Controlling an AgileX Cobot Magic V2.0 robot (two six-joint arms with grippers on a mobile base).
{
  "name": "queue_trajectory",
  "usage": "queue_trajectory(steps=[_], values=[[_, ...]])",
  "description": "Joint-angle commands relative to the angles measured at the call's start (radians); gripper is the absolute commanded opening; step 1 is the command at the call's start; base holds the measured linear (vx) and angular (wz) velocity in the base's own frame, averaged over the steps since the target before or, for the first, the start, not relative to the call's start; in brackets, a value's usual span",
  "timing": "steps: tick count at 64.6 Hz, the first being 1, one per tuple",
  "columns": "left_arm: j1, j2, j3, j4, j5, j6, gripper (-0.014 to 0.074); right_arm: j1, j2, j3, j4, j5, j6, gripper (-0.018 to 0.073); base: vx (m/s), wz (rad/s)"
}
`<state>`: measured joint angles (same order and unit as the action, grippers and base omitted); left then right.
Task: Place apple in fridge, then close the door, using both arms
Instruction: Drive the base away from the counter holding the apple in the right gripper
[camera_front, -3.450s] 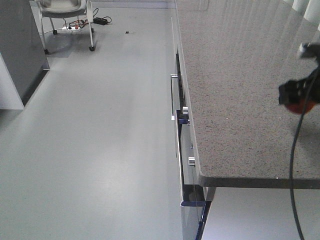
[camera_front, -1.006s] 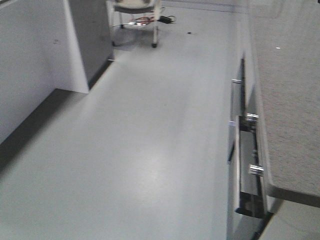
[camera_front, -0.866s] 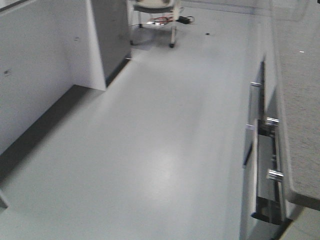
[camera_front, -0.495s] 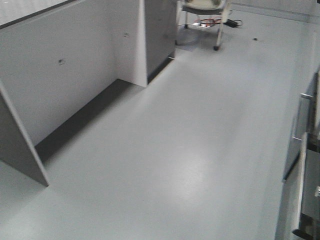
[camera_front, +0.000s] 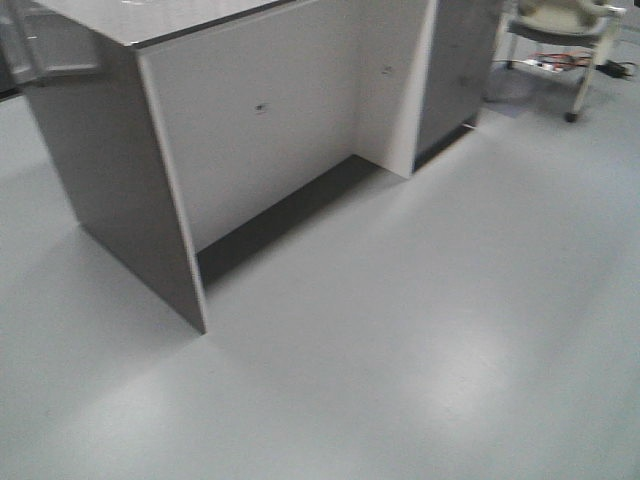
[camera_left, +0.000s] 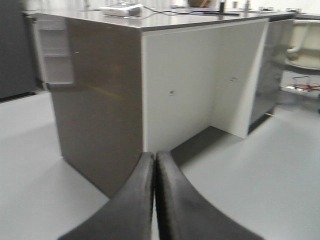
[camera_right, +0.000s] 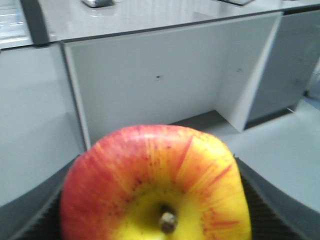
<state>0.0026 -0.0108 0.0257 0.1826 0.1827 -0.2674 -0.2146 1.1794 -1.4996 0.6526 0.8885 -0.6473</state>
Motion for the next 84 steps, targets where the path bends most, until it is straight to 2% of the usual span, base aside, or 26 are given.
queue_trajectory(steps=[1, 84], values=[[-0.003, -0.016, 0.028, -0.001, -0.071, -0.007, -0.0006, -0.003, -0.021, -0.030, 0.041, -0.067, -0.008, -0.0011, -0.03, 0.54], [-0.003, -0.016, 0.028, -0.001, -0.071, -0.007, -0.0006, -0.003, -0.021, -0.030, 0.041, -0.067, -0.008, -0.0011, -0.01, 0.47]])
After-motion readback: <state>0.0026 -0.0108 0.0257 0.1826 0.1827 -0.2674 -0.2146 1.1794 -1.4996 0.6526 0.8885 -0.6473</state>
